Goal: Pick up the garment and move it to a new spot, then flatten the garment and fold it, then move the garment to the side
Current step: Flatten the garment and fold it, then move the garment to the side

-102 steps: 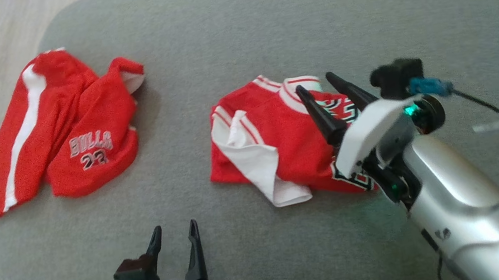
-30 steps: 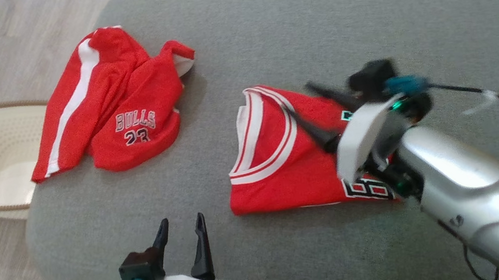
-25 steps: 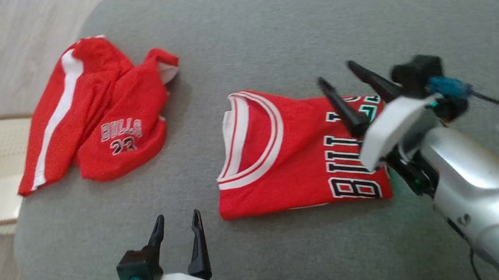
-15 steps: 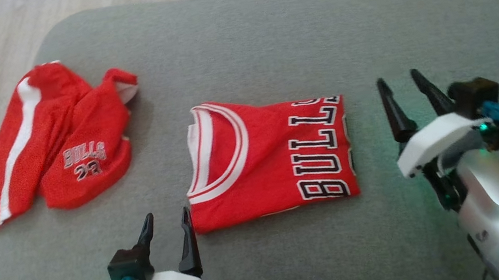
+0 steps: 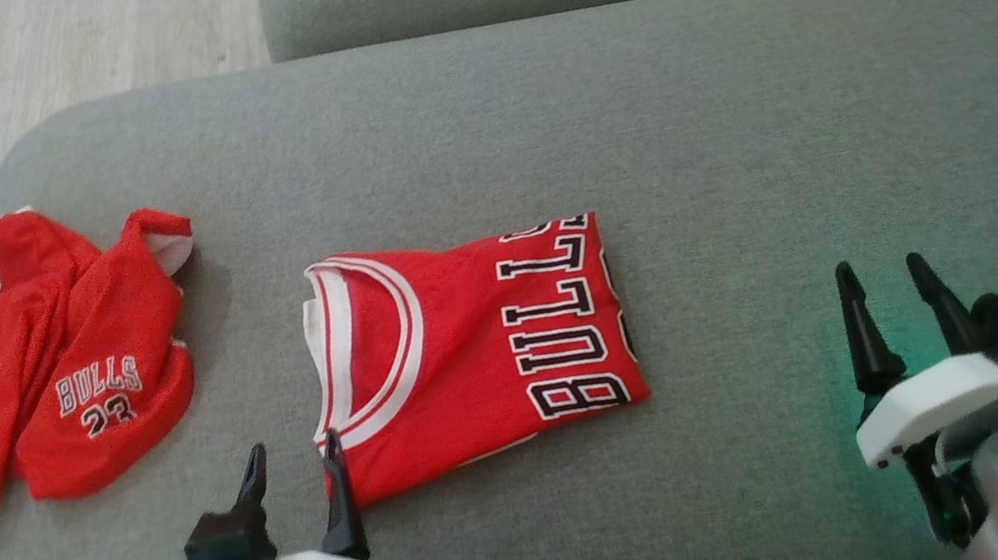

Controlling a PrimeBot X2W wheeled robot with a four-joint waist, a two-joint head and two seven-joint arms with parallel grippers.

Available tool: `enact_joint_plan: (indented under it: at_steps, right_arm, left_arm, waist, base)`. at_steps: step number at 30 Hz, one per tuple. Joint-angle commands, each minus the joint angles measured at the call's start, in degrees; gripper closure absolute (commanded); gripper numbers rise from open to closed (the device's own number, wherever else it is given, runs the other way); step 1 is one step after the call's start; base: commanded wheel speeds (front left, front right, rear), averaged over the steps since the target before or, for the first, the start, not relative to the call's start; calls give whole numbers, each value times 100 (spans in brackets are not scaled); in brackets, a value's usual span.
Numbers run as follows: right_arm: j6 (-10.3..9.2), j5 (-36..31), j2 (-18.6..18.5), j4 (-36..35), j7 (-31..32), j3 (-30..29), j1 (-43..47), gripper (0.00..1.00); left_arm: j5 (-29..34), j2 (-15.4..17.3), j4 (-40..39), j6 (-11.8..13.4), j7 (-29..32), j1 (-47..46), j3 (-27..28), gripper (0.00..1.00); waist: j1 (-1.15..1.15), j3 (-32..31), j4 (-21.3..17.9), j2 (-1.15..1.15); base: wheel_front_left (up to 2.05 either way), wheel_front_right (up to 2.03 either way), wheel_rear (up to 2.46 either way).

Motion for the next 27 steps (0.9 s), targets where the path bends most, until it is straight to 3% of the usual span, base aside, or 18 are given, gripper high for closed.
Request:
enact_joint_plan:
  at_steps: [1, 17, 27]
  right_arm:
    - [37, 10, 37, -226, -61, 168, -100, 0]
    - [37, 99, 40, -512, -62, 364, 359, 0]
    - [37, -24, 40, -435, -18, 627, 161, 0]
  left_arm:
    - [55, 18, -122, 16, -71, -41, 242, 0]
    - [145, 18, -140, 42, -71, 296, 568, 0]
    - [157, 18, -182, -10, -71, 145, 437, 0]
  waist:
    - [0, -53, -57, 0]
    - [0, -252, -280, 0]
    - [0, -30, -14, 0]
  base:
    - [0, 0, 0]
    - [0, 0, 0]
    - [0, 0, 0]
